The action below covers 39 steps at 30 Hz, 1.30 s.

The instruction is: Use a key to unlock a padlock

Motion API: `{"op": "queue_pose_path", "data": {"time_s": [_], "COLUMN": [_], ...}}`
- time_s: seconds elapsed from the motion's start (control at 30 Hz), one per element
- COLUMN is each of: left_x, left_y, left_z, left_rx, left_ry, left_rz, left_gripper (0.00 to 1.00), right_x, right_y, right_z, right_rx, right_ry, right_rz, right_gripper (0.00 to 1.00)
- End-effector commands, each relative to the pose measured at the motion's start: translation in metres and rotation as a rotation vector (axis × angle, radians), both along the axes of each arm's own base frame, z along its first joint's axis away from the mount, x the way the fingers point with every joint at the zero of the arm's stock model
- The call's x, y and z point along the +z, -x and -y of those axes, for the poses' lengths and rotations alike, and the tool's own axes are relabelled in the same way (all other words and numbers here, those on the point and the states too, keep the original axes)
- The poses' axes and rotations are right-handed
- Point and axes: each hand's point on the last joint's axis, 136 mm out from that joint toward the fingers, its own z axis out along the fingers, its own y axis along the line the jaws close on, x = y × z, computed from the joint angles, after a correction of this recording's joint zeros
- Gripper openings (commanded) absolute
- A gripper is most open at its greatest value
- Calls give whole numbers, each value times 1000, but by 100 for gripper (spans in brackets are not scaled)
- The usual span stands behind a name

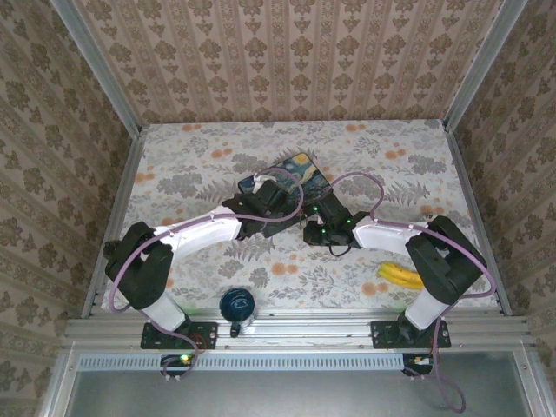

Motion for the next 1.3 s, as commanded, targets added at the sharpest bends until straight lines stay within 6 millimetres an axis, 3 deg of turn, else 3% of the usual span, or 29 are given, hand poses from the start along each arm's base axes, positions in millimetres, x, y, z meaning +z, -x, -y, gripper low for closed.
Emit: {"op": "queue_pose_path", "data": {"time_s": [0.0,1.27], "left_x": [-27,-26], "left_y": [13,17], "left_z": [-21,-25], "left_rx": [15,7], "left_ry": [-88,-77], "left_rz": [-80,-82], "left_gripper": [96,96], "right_x": [16,20], "right_y": [-9,-35], "right_z": [-1,-16], "right_rx": [-51,-285], "right_ry": [-57,-306], "right_rz": [34,18], "right_gripper": [0,0]}}
